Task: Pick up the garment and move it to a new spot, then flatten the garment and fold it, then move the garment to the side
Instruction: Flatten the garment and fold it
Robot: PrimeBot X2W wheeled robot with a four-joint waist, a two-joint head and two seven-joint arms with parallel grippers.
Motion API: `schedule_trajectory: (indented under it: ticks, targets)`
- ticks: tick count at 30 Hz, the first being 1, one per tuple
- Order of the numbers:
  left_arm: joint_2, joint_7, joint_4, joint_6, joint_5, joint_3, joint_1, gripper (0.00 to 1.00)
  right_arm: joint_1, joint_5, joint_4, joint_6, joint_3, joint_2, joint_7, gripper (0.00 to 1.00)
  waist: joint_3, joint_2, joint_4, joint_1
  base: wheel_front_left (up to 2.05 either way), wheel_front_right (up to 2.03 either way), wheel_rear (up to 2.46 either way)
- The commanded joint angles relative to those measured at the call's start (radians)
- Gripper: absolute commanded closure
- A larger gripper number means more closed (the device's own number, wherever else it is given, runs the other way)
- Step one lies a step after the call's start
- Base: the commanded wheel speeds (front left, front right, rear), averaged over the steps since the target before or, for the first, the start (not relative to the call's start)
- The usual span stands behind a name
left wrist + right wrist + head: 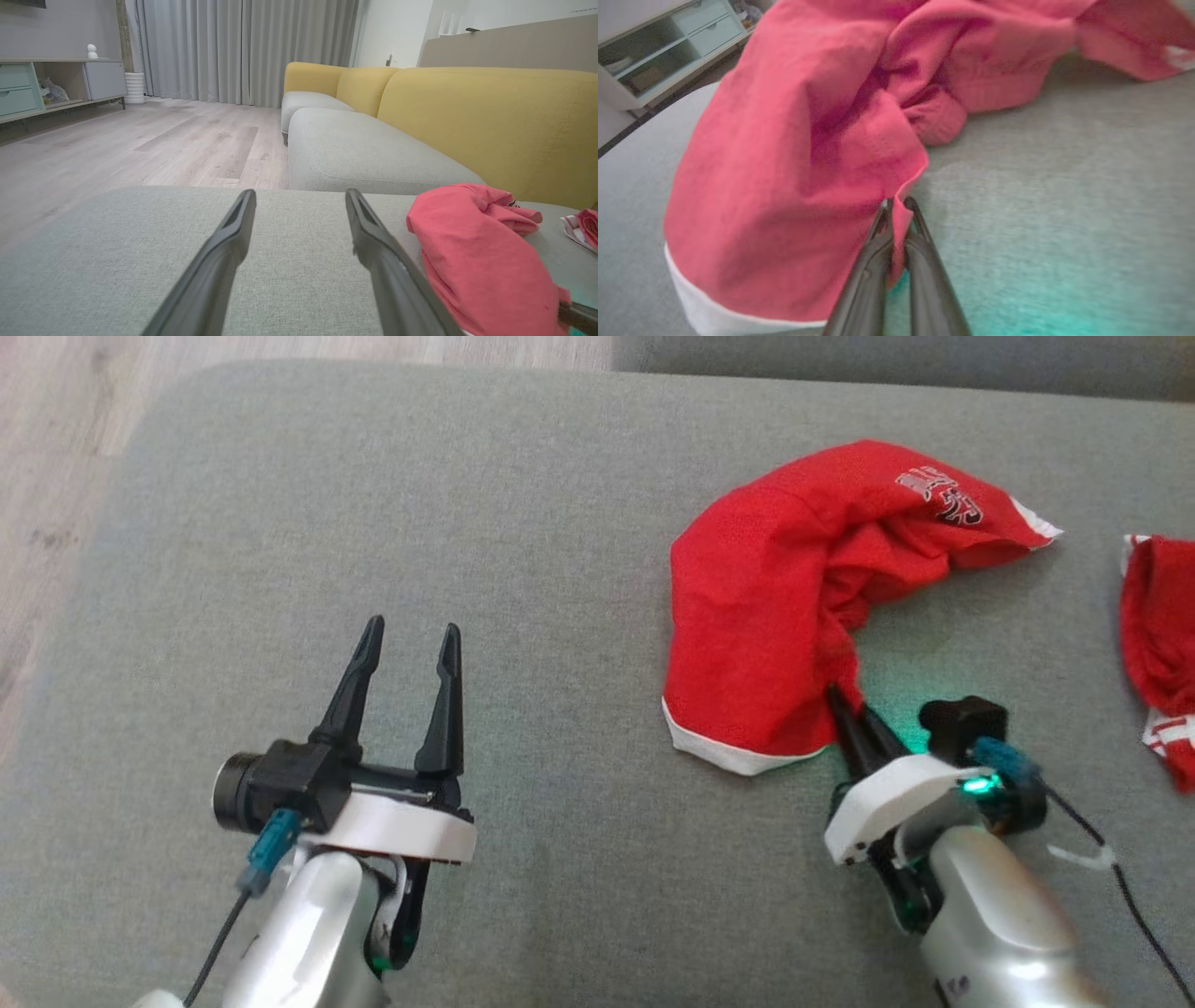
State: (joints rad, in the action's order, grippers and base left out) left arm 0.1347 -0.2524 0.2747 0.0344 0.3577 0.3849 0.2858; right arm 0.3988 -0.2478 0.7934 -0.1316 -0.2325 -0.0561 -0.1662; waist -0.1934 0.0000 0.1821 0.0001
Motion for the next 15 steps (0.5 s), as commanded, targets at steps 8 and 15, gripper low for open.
schedule_trajectory:
  ticks: [8,15]
  targets:
    - [-0.002,-0.009,-0.020,-0.012,-0.026,-0.077,-0.003,0.00,0.038,0.068,-0.187,0.001,0.185,-0.008,-0.059,1.00,0.068,0.0000,-0.030,-0.0001,0.00,0.00,0.00]
    - [-0.012,-0.009,-0.027,-0.022,-0.034,-0.094,-0.016,0.00,0.030,0.149,-0.470,0.001,0.320,-0.034,0.065,1.00,0.081,0.0000,-0.048,-0.0001,0.00,0.00,0.00]
